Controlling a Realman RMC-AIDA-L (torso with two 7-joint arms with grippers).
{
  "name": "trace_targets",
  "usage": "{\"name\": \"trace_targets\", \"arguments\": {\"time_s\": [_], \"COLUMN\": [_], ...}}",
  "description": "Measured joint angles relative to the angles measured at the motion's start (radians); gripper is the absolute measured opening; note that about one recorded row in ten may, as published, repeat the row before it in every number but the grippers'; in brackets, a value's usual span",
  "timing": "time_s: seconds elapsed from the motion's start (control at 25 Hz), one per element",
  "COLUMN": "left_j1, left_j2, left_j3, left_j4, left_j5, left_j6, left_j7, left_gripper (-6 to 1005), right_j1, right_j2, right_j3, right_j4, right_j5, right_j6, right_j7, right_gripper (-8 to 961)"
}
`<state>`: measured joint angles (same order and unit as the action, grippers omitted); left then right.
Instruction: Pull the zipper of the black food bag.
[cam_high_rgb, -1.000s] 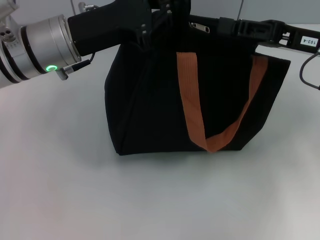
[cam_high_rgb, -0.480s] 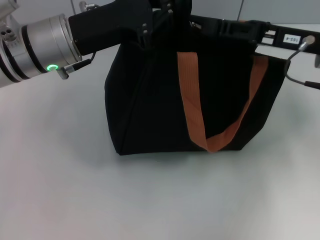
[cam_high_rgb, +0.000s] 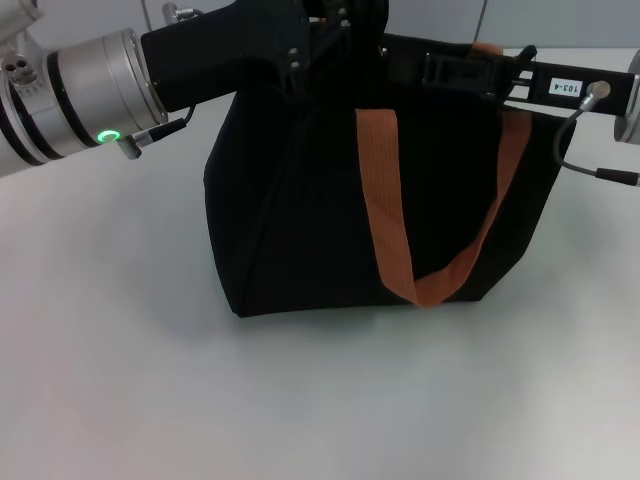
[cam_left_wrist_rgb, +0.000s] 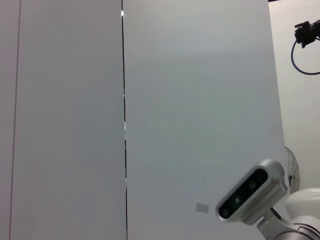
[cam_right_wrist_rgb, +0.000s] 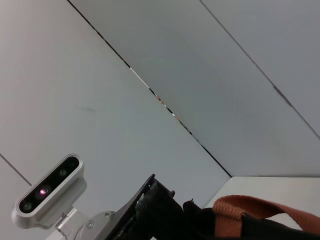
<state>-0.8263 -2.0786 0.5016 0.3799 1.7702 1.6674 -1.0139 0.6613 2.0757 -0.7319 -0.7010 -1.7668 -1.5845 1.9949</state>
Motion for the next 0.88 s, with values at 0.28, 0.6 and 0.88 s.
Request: {"name": "trace_targets", "arguments": {"time_s": [0.28,0.6,0.88], "left_j1": [-0.001,0.000,0.005], "left_j2": [0.000,0.000,0.000], "left_j3": [0.000,0.000,0.000], "left_j4": [-0.001,-0.001,-0.001], "left_j5": [-0.001,-0.002,-0.009], "left_j6": [0.002,0.008,0.018], "left_j7": [-0.002,-0.005,-0.002], "left_gripper": [56,57,58], "right_j1": [-0.015,-0.032,-0.027], "right_j2": [0.002,0.003,0.003], "right_j3": [0.005,0.009,0.009], "right_j4": [0.002,0.002,0.012], "right_j5": [0.030,0.054,0.055], "right_j6": [-0.025,-0.038,-0.031], "right_j7": [-0.024,-0.028,-0.014], "right_gripper": [267,97,21]}}
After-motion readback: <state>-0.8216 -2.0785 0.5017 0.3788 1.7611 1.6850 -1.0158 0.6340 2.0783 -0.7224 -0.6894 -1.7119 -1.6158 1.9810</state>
